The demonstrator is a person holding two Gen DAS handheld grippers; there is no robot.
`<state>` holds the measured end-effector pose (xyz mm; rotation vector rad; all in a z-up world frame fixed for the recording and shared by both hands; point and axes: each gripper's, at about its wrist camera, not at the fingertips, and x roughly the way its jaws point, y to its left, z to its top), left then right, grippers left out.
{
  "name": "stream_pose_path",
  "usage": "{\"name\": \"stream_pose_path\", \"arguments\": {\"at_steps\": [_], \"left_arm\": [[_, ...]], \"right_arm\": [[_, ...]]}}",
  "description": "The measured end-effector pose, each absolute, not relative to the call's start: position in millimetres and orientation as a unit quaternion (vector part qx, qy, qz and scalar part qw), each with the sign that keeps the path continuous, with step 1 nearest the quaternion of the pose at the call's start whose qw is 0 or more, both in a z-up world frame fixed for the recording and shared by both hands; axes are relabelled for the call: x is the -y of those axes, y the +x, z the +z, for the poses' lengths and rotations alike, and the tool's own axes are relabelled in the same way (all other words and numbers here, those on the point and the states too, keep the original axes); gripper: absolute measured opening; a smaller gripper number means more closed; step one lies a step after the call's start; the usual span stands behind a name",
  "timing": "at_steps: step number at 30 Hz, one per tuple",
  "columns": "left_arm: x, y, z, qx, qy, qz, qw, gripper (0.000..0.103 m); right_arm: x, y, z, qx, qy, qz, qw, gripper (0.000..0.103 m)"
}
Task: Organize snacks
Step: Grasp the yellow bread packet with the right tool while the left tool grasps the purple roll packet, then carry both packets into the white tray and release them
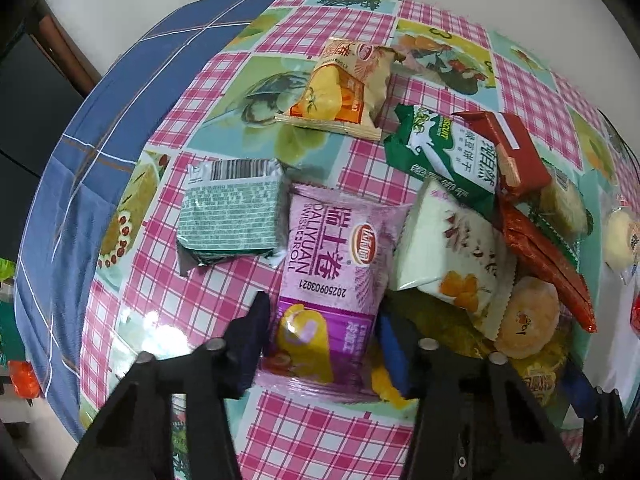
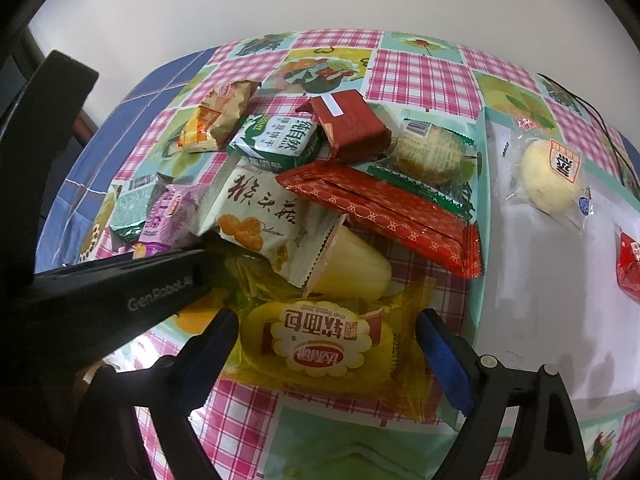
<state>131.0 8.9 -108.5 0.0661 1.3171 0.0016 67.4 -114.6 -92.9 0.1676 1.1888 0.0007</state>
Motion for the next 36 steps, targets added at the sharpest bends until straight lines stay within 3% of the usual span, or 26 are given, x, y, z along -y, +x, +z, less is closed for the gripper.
{"name": "stream_pose_path", "arguments": {"at_steps": [10,36], "left_arm": [[-15,128,-84,-0.599,0.002,-0.003,0.801,0.04],[-34,103,-3,-0.507,-0.044,0.005,0.861,0.04]], "right_arm": [[117,65,-88,-0.56,0.093,0.006,0.823,0.078],[133,50,-30,-0.518,0.148,0.011,0.842,0.075]]}}
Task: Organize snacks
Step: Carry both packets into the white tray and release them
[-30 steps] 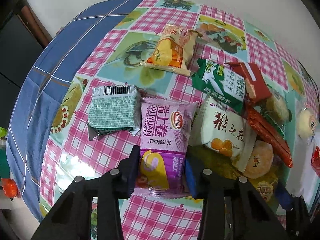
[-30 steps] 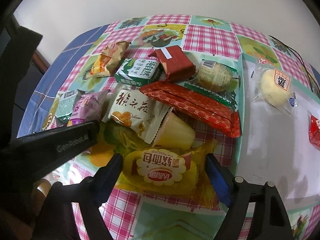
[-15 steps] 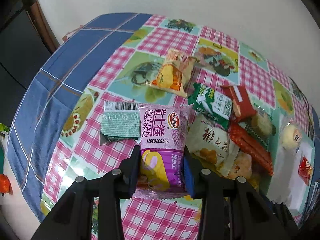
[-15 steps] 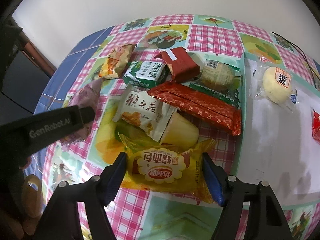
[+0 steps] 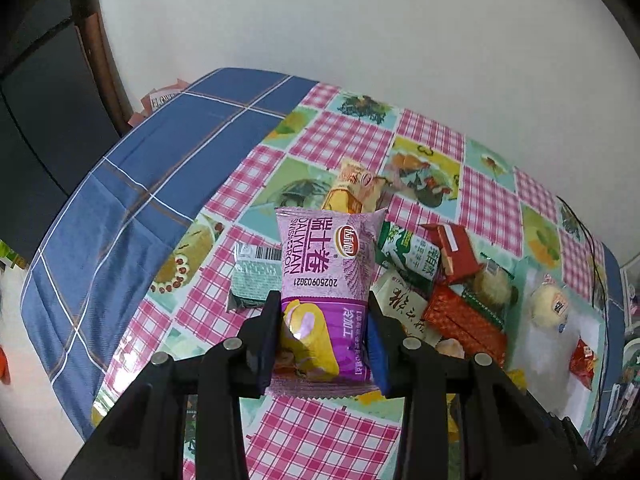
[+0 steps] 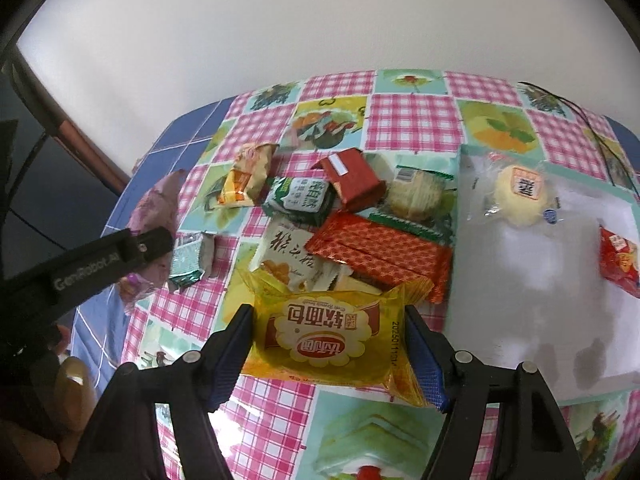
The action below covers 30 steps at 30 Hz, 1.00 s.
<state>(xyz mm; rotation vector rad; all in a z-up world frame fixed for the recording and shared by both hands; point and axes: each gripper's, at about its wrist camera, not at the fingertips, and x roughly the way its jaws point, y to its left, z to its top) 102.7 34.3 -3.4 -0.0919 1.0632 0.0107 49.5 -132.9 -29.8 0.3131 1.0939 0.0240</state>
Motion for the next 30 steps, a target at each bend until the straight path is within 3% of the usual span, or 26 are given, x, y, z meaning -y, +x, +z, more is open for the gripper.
{"name": "stream_pose_path", "arguments": {"at_steps": [11,30], "left_arm": [[-11,95,2,-0.506,-0.032,-0.013,0.862,0.04],[116,53,6,-0.497,0.068,-0.122,0.857,0.04]], "right_arm": [[180,41,-31,-0.521,0.176,-0.05,0.834,0.075],[320,-10,-45,-0.514,0.241,-0.219,0.794,0.075]]}}
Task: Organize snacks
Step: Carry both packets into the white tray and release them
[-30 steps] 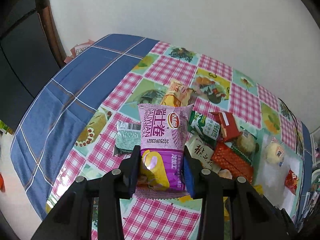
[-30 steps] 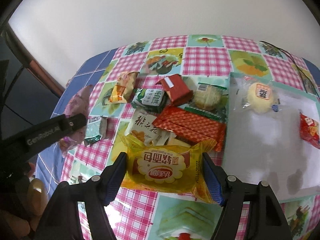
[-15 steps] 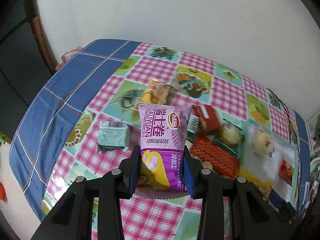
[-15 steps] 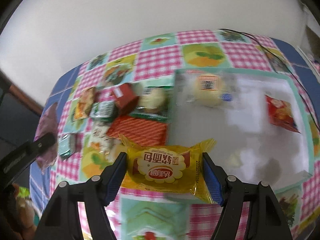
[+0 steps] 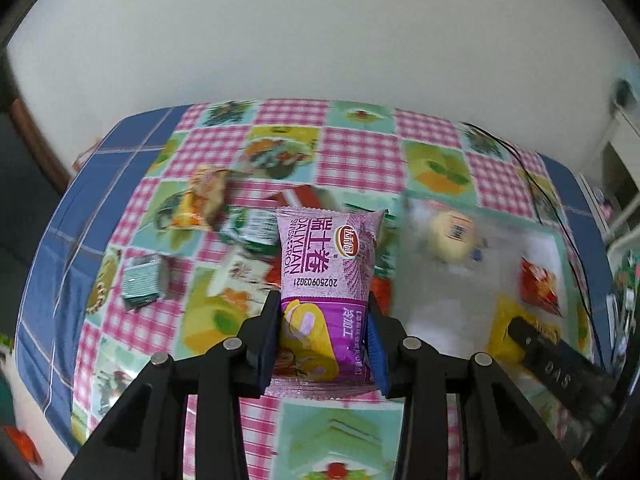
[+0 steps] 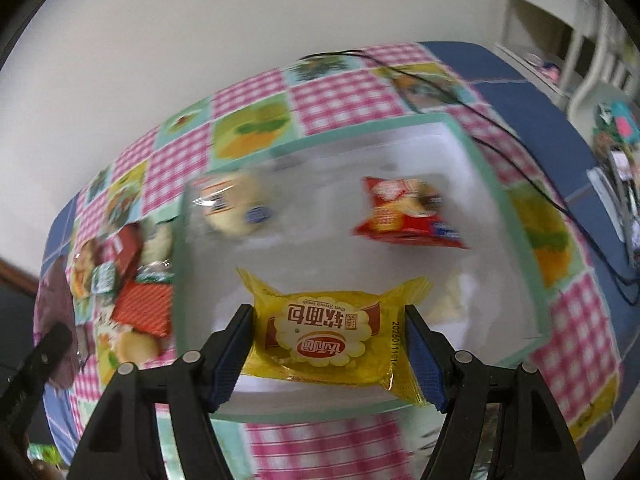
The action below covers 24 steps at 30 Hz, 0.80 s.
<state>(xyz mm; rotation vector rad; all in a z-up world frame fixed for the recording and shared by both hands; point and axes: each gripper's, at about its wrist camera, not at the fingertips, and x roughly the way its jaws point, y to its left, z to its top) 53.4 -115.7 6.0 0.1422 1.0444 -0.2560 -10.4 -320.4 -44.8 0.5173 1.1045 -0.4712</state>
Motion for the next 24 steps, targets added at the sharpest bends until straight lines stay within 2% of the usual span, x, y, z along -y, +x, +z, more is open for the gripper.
{"name": "stream_pose_path", "arguments": {"at_steps": [12,24], "left_arm": [[193,16,-10,-0.499,0.141,-0.204,0.83,0.04],[228,5,-52,-0.521,0.201,-0.216,0.801,0.041]], "right_arm": [[373,-45,-45,-0.496,0.271,-0.273,0.778,0.075],[376,-45,-61,-0.516,0.268,-0.268,0.768,0.075]]}}
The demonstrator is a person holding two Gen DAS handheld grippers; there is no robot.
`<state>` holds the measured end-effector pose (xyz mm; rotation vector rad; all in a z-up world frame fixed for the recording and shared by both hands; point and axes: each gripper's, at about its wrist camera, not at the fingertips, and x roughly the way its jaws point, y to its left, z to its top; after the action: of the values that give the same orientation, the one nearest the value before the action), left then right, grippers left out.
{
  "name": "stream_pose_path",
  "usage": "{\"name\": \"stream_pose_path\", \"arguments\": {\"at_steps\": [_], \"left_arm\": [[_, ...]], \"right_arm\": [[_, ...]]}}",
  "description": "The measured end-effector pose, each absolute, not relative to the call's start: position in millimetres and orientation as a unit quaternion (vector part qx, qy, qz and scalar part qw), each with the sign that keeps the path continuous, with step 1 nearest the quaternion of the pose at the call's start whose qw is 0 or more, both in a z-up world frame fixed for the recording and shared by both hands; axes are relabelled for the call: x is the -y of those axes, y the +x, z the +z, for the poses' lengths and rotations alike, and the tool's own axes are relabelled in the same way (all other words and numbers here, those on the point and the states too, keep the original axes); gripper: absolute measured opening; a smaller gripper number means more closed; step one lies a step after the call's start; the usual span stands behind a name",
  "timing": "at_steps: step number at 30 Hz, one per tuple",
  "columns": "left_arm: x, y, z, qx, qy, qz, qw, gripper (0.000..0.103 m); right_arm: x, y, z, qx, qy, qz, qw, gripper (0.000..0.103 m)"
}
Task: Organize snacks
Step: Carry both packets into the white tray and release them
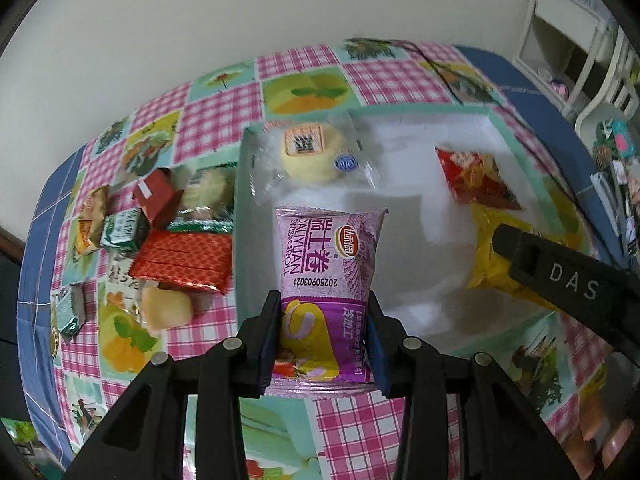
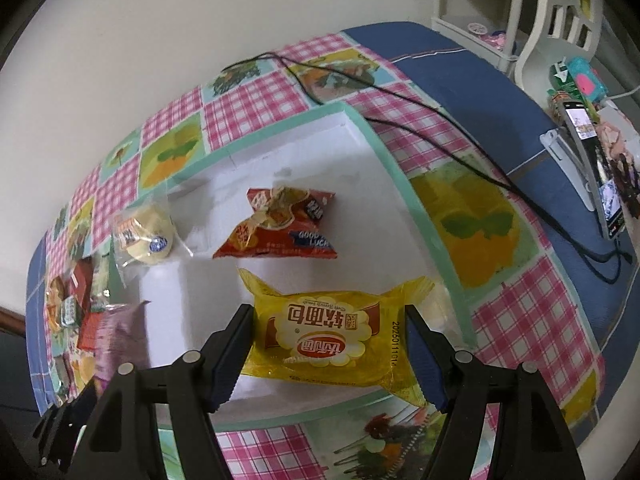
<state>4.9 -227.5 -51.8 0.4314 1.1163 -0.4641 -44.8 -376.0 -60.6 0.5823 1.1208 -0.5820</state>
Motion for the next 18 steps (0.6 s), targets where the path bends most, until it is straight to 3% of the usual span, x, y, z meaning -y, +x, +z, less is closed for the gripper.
{"name": "stream_pose_path", "arguments": {"at_steps": [7,8,9,11,18], "left_arm": [[231,5,-66,-0.532,0.21,-0.212,0.793,0.041],[231,6,-66,-0.532,0.209,-0.211,0.793,0.044],[231,6,-66,-0.533,0.206,-0.212,0.793,0.056],[230,7,-64,-0.533,0.198,-0.213,0.795,0.068],[226,11,-57,-0.534,0.188,-0.207,0.798,0.073]], "right_arm": [[370,-39,-70,-0.535,0.256,-0.259,0.762,0.076],[370,-38,-70,-0.536,0.255,-0.258,0.762,0.076],[370,-37,-70,-0.537,0.254,-0.256,0.763,0.076],[370,-37,-70,-0.537,0.255,-0.255,0.763,0.076],[370,-36,-68,-0.532,0.252,-0.252,0.768,0.081]]}}
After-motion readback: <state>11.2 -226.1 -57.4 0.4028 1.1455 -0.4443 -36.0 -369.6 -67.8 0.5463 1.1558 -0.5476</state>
